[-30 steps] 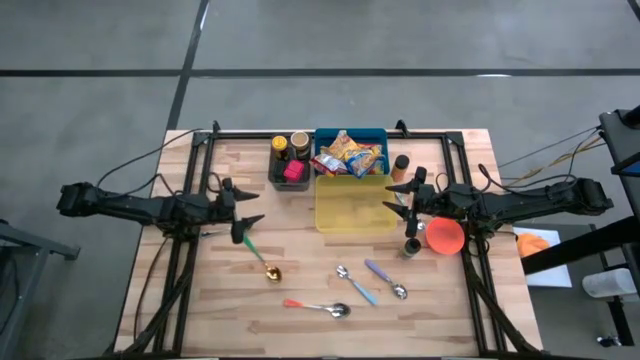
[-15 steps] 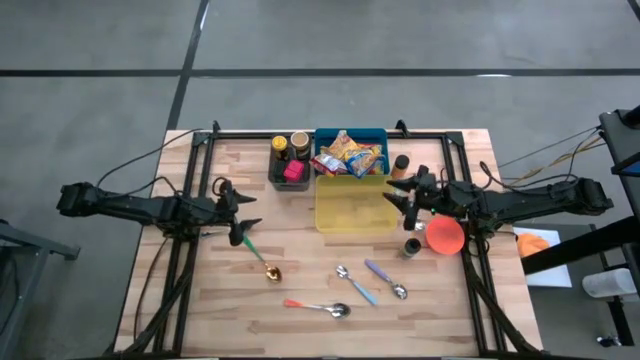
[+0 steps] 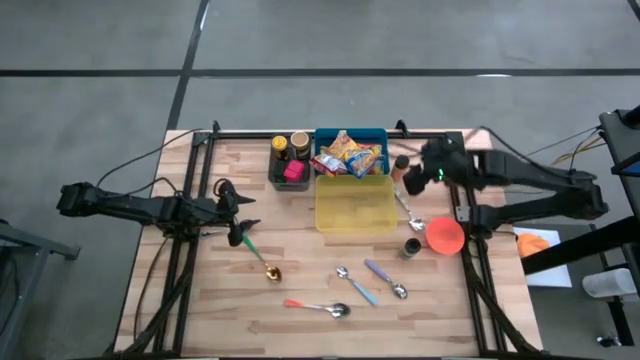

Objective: Pick & Place Food Item
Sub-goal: Put the top black spice bottle into the black bin

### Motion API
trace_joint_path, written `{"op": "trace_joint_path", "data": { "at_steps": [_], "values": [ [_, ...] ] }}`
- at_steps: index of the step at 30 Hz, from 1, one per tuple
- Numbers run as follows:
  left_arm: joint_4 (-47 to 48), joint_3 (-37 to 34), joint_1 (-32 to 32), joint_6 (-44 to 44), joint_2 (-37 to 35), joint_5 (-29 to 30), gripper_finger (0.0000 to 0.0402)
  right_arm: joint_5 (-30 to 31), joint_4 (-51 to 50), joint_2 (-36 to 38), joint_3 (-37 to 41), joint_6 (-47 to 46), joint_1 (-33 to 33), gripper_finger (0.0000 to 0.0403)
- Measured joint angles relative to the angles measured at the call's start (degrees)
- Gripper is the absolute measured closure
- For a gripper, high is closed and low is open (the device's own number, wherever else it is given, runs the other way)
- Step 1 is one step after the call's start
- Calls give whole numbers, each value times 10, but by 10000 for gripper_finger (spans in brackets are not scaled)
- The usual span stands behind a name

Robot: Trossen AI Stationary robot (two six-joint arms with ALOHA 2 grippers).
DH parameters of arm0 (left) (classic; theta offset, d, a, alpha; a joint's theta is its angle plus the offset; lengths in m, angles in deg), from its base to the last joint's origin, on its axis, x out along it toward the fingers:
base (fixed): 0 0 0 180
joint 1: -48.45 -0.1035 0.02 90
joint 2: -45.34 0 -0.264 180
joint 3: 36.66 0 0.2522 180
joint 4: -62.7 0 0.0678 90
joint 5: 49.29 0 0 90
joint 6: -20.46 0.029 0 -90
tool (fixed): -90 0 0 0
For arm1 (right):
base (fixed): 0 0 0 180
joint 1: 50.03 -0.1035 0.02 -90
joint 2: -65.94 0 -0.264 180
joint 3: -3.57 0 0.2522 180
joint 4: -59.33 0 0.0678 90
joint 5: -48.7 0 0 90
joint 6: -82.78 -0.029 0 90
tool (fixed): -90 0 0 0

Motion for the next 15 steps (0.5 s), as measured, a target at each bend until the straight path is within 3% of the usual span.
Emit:
{"op": "trace_joint_path", "data": {
  "at_steps": [2, 7, 15],
  "values": [
    [0, 0, 0, 0, 0, 0, 85, -25, -49, -27, -30, 0, 45, 199],
    [4, 0, 0, 0, 0, 0, 85, -111, -54, -83, -56, 58, 134, 199],
    [5, 0, 0, 0, 0, 0, 85, -132, 1, -149, -31, 107, 174, 199]
  ]
}}
